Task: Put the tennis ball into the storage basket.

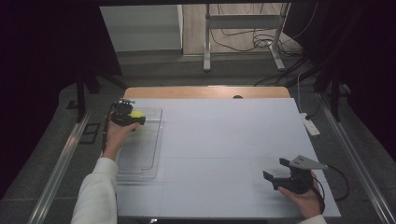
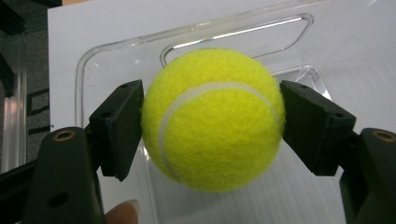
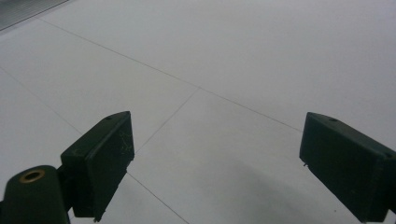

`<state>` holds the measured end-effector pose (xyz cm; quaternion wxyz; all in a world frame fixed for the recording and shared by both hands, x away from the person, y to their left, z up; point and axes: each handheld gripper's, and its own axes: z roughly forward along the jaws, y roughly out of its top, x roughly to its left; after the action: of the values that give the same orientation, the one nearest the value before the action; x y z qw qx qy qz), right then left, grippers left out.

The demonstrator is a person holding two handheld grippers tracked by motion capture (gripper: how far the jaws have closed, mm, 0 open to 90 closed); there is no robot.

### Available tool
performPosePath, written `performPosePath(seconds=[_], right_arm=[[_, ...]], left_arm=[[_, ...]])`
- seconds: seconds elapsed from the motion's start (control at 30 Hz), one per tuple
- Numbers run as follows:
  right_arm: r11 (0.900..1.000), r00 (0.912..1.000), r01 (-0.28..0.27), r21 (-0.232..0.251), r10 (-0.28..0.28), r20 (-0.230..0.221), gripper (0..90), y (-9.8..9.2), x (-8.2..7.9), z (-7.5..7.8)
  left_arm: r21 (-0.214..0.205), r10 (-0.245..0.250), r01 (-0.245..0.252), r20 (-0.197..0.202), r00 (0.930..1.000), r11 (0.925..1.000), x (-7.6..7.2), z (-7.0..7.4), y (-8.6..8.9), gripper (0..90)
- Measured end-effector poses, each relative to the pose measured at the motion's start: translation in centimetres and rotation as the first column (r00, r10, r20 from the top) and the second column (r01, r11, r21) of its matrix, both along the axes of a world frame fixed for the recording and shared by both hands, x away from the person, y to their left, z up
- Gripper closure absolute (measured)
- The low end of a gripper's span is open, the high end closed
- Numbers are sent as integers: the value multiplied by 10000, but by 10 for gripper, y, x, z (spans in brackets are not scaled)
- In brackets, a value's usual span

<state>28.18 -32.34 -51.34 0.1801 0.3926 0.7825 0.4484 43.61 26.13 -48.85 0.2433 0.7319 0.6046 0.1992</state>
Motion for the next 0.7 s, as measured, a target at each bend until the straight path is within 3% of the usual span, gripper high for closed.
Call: performPosePath(seconds=[0.7], right_arm=[[10000,10000,1,-20,-1,-18,103,0,0,0]], left_arm=[[404,-6,27,-528,9986,9992,3,-11,-2,263]])
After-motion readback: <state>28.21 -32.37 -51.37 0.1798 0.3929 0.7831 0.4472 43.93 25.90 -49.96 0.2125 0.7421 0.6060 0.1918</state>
